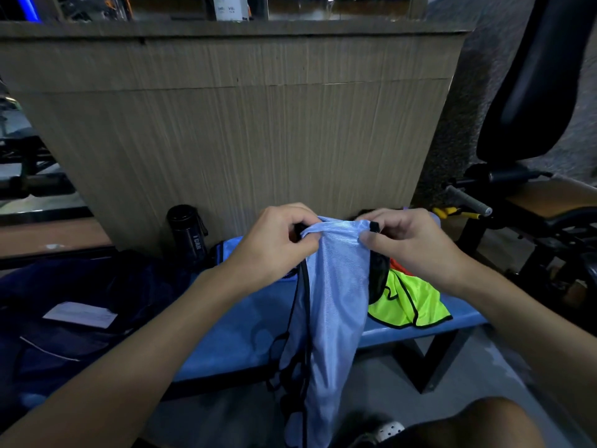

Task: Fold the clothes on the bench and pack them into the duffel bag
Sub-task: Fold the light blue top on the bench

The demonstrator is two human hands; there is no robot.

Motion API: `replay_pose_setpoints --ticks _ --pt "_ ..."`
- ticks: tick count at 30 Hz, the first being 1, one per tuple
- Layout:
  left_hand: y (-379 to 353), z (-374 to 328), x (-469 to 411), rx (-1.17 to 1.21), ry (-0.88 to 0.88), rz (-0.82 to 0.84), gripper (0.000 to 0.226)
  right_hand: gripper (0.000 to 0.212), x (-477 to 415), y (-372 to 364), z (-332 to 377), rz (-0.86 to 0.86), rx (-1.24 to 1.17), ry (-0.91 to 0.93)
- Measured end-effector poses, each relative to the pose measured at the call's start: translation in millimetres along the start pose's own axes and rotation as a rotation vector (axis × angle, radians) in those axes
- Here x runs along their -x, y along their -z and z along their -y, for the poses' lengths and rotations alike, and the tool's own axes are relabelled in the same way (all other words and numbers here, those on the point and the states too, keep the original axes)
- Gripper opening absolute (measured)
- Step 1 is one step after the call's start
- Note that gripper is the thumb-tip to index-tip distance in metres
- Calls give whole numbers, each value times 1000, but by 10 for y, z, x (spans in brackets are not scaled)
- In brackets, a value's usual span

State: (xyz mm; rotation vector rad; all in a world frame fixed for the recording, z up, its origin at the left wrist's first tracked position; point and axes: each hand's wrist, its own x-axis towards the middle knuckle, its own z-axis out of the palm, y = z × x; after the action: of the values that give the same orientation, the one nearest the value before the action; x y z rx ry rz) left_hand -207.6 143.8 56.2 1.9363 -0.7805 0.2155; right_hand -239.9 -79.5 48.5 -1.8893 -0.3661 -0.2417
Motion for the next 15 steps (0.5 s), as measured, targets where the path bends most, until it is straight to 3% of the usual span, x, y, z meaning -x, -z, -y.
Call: replay_pose_setpoints --ticks 7,15 --pt "94 16 -17 -14 15 9 1 14 5 28 14 -92 67 25" --pt "109 -3 -9 124 56 -76 14 13 -32 22 -37 -182 -43 -21"
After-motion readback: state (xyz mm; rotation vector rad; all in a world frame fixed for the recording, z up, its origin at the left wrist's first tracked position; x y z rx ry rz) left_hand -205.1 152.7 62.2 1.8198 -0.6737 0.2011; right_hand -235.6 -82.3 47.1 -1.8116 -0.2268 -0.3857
